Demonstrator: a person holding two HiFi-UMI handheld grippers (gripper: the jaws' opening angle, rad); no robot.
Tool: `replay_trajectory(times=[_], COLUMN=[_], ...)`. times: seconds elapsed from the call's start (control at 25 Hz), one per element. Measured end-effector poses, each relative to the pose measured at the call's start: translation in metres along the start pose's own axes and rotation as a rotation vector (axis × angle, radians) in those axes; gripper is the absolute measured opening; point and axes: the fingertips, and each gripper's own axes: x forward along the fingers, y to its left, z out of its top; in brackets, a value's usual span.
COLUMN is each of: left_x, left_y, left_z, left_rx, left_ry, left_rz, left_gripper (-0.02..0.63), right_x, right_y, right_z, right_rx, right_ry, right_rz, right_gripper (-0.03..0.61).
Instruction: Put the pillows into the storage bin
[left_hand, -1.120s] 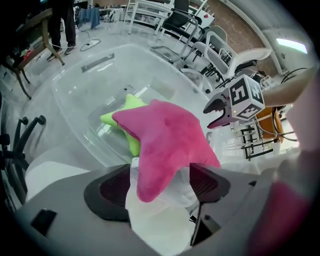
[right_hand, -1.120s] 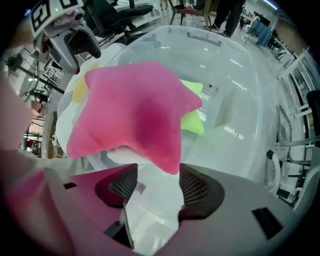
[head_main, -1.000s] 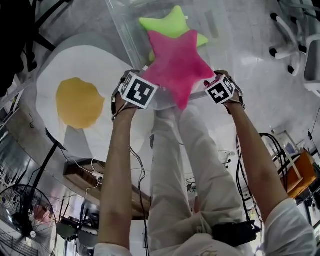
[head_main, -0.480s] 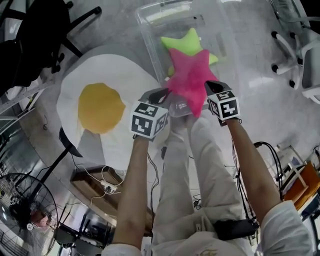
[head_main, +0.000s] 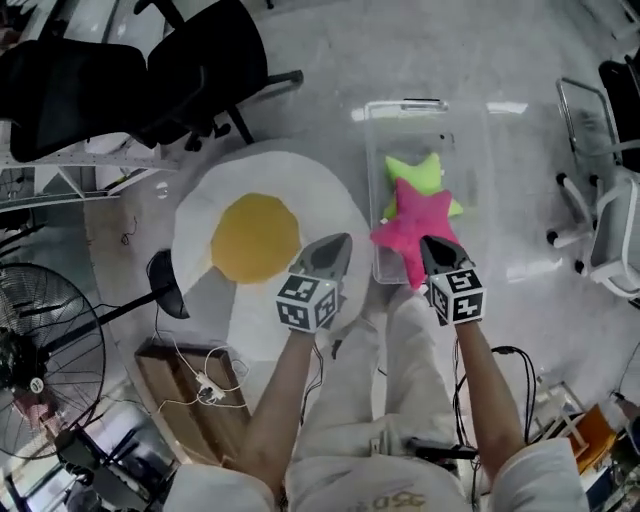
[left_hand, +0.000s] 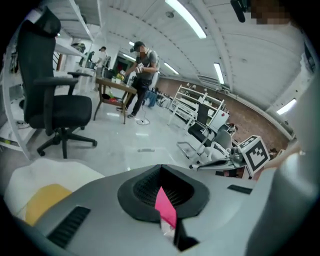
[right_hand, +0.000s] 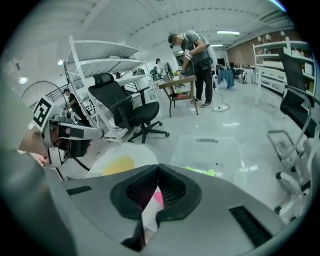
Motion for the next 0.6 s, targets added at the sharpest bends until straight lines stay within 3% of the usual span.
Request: replay_trajectory(times=[0.16,0.28,0.44,0.6], left_x=[-0.071,-0.113,-0.174,-0.226], left_y=[-0.005,-0.013,-0.028,-0.039], left_z=[0.041,0.071,0.091,0.109], left_rx=[0.024,0.062,0.036,0.013], left_ry=[-0.111,-0.176,-0.215,-0.245], left_rz=[0.057,0.068,0.042,0.033], left_gripper=[0.014,0.014,0.014,0.014], right_x=[-0.046,-0.079,-0.133,-0.169], right_y=[0.033,0.049,0.097,0.146], right_z=[0.048,0.091,0.136,0.159], right_rx=[-0.087,-0.074,0.0,-0.082], right_ry=[-0.06,-0.143,-0.281,-0.302], right_rz=[-0.051,-0.094,-0.054,-0.062], right_gripper=[0.014,0.014,0.012,0.012])
